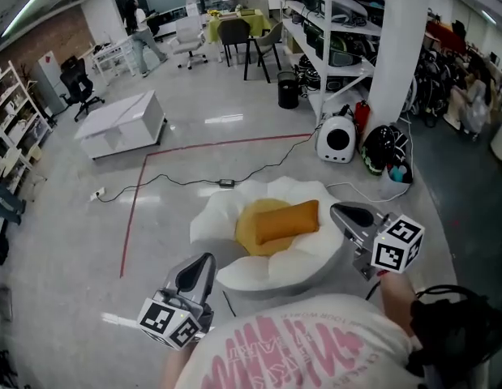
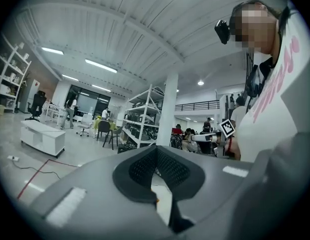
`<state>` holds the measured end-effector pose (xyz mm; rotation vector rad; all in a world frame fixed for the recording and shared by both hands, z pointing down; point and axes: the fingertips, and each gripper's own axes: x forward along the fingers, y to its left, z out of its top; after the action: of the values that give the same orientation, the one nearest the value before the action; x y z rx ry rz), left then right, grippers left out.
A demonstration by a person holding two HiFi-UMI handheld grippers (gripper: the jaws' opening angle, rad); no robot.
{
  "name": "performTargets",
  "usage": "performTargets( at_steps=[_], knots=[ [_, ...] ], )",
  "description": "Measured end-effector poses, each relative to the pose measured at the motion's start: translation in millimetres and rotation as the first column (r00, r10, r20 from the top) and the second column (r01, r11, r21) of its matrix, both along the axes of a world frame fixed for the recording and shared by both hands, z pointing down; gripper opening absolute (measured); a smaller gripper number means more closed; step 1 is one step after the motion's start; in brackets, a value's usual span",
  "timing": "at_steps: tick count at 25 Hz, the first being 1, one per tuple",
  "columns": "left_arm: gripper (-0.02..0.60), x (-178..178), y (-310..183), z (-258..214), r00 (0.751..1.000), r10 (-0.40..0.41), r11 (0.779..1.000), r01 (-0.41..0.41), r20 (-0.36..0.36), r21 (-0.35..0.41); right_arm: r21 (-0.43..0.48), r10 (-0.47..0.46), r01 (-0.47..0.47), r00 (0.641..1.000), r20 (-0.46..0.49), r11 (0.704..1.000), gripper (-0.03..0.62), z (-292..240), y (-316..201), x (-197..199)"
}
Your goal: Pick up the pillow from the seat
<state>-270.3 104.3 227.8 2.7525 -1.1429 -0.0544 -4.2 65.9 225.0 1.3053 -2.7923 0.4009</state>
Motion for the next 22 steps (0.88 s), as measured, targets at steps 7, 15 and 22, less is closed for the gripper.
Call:
performTargets(
  at_steps=[7,15,22],
  knots=[
    [0.015,7.4,-19.8,2.4,1.0,0.001,0.999,-0.001,-0.007,-0.033,-0.027,0.014,-0.014,1.0,-0.022,1.0,0.006,6.7,-15.5,8.7],
    [0.015,21.7,-55.2,9.7,0.999,-0.046,0.998,0.045,-0.022,-0.047,-0.025,-0.021,0.02,0.999,-0.046,0.999,0.006,7.2,-63.6,24.1],
    [0.015,50.2,-100.2,10.9,0.992,-0.116,0.991,0.112,-0.052,-0.071,-0.064,-0.077,0.073,0.996,-0.053,0.995,0.006,15.5,-127.4,53.0]
  ],
)
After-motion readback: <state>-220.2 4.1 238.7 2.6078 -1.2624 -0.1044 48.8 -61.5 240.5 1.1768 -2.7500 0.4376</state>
